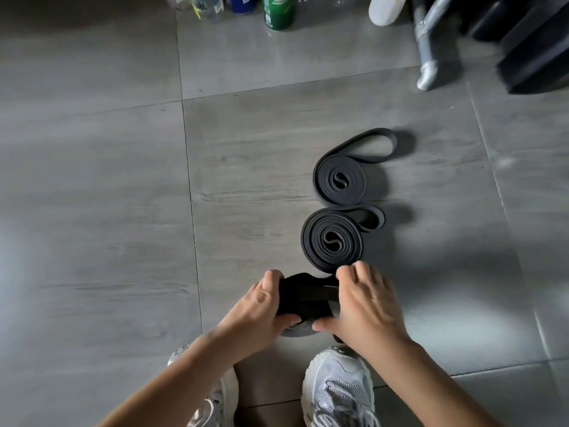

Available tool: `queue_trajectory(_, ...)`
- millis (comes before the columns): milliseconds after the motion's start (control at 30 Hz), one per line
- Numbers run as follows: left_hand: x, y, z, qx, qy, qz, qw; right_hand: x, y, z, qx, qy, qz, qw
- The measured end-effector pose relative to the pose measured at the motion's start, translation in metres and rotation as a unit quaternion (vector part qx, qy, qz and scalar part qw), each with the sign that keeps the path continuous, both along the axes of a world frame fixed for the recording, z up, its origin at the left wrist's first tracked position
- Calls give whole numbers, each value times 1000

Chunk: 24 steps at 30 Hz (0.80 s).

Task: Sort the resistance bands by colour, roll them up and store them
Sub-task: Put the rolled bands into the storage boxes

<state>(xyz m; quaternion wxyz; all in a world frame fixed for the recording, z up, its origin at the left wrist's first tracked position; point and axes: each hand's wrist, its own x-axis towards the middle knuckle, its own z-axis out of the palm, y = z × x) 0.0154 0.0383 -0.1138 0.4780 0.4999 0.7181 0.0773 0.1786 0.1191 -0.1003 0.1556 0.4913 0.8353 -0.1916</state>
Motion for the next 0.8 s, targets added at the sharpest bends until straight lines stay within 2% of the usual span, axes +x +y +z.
queue_trajectory(67, 0, 10, 7, 45, 35, -60, 997, 6, 5, -3, -1, 49, 30, 998)
queue_trajectory(133, 1, 20, 13, 90, 83, -128, 984, 8, 13, -3, -31, 77, 110, 991)
queue_trajectory(200, 4, 27, 18, 119, 73, -135, 981, 7, 21, 3, -118, 103, 128, 979)
queue_trajectory(267, 8, 34, 25, 117, 17, -63, 991, 10, 31, 5, -233, 129, 24, 964)
queue_trajectory(333, 12, 43, 29, 103, -27, 30, 994, 15, 46, 2, -315, 209, -116, 919)
queue_trajectory(400, 17, 57, 27, 69, -61, 115, 989, 21, 63, -5, -339, 284, -196, 875)
queue_trajectory(433, 22, 63, 21, 51, -90, 158, 982, 22, 73, -8, -326, 298, -208, 873)
queue_trajectory(500, 33, 74, 8, 16, -176, 270, 946, 15, 94, -8, -276, 286, -198, 896)
queue_trajectory(533, 40, 78, 1, -2, -236, 336, 912, 12, 105, -9, -262, 270, -184, 908)
queue_trajectory(600, 54, 84, -10, -54, -279, 449, 847, 3, 124, -14, -264, 237, -147, 923)
queue_trajectory(633, 59, 87, -15, -80, -248, 480, 838, -3, 129, -19, -260, 214, -126, 933)
queue_trajectory(700, 65, 92, -23, -128, -107, 482, 860, -13, 134, -30, -220, 151, -72, 961)
queue_trajectory(733, 67, 95, -22, -131, -78, 489, 859, -17, 133, -35, -183, 113, -57, 975)
queue_trajectory(800, 69, 100, -23, -127, -102, 529, 833, -19, 130, -37, -116, 57, -68, 989)
